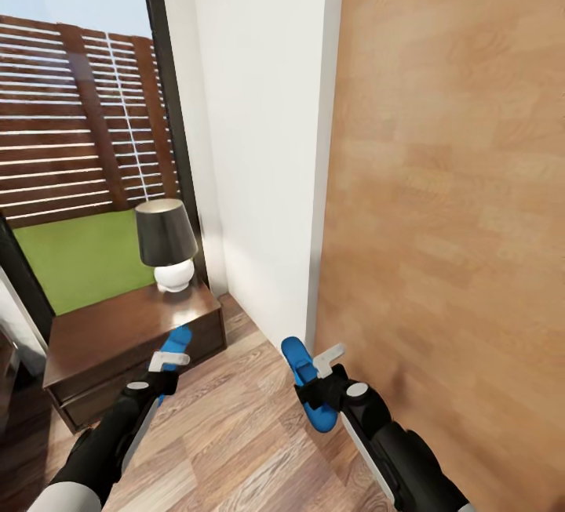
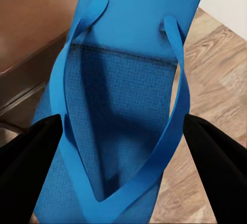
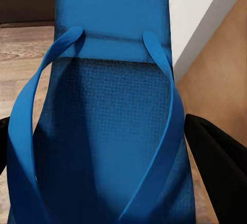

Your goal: In the bedroom, move the book from the bed onto either nightstand, and place the two sandals side by side next to the bed.

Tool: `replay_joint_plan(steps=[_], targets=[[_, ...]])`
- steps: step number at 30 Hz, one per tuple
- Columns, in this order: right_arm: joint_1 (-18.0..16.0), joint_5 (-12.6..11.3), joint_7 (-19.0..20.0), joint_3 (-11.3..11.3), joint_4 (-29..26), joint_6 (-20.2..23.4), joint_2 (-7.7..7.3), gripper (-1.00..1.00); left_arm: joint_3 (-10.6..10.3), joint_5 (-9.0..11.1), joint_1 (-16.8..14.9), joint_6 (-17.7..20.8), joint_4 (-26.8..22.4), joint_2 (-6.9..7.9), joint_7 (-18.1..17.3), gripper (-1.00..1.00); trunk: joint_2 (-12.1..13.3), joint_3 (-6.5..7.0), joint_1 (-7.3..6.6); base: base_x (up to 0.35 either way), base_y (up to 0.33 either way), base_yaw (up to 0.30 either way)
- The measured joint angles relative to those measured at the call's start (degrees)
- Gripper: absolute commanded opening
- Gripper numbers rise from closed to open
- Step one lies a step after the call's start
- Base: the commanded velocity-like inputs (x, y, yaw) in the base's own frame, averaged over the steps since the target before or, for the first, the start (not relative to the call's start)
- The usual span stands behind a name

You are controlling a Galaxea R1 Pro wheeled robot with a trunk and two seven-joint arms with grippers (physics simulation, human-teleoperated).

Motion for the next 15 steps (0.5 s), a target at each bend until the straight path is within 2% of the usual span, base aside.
replay_joint_plan(steps=[5, 6, 9, 12, 15], targets=[[0.0, 0.0, -0.1, 0.0, 3.6, -2.9, 1.07, -1.00, 0.1, 1.1, 0.0, -5.1, 8.5, -0.16, 0.1, -1.00, 2.0, 0.90, -1.10, 0.000, 0.000, 0.000], [0.0, -0.1, -0.2, 0.0, 4.2, -3.4, 1.24, -1.00, 0.1, 1.9, 0.0, -7.2, 11.3, -0.18, 0.0, -1.00, 2.4, 1.07, -1.32, 0.000, 0.000, 0.000], [0.2, -0.1, -0.2, -0.1, 5.1, -3.9, 1.39, -1.00, 0.1, 3.5, 0.0, -11.1, 16.8, -0.20, 0.0, -1.00, 3.6, 1.61, -1.98, 0.000, 0.000, 0.000], [0.8, -0.1, -0.3, -0.2, 5.7, -4.1, 1.36, -1.00, 0.1, 4.1, 0.0, -13.8, 20.8, -0.20, 0.0, -1.00, 4.8, 2.15, -2.64, 0.000, 0.000, 0.000], [1.8, -0.2, -0.3, -0.2, 7.0, -4.6, 1.30, -1.00, 0.1, 4.5, 0.0, -18.2, 26.3, -0.20, 0.1, -1.00, 6.0, 2.69, -3.30, 0.000, 0.000, 0.000]])
